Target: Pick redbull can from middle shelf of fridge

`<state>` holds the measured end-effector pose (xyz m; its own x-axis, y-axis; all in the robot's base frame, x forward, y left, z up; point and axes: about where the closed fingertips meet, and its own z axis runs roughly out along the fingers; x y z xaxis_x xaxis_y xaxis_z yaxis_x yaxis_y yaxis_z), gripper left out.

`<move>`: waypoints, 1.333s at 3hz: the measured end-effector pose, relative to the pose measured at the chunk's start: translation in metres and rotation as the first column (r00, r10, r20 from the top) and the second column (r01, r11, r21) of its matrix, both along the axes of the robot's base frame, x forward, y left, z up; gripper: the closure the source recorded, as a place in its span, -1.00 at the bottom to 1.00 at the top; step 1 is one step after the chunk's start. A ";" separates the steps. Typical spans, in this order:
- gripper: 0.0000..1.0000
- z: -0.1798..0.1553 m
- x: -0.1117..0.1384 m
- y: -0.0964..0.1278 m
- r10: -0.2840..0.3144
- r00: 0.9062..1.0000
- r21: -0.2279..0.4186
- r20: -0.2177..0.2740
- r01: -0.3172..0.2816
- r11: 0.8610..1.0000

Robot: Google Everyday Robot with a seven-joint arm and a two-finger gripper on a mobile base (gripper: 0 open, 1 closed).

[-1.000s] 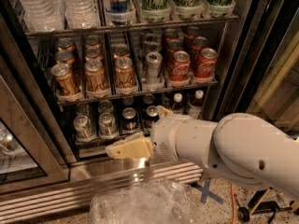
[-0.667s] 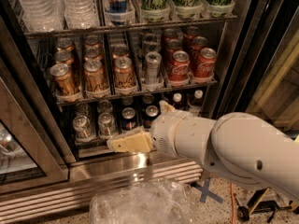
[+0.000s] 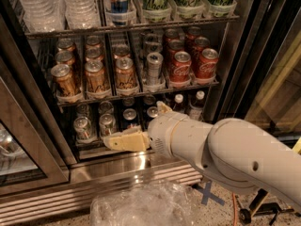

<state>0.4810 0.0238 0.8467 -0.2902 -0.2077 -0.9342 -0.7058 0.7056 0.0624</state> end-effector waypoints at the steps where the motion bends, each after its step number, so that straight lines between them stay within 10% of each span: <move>1: -1.00 -0.015 0.024 -0.032 -0.148 0.986 0.098 0.083 0.140 0.985; 2: -1.00 -0.016 0.027 -0.014 -0.178 0.970 0.151 0.164 0.154 0.976; 4: -1.00 0.016 -0.014 0.102 -0.111 0.922 0.239 0.371 0.021 0.971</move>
Offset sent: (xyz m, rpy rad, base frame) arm 0.0683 -0.0026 0.0198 0.2277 -0.3753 -0.4517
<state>0.4667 0.1254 0.8630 0.0891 0.0294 -0.9956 -0.6601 0.7503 -0.0369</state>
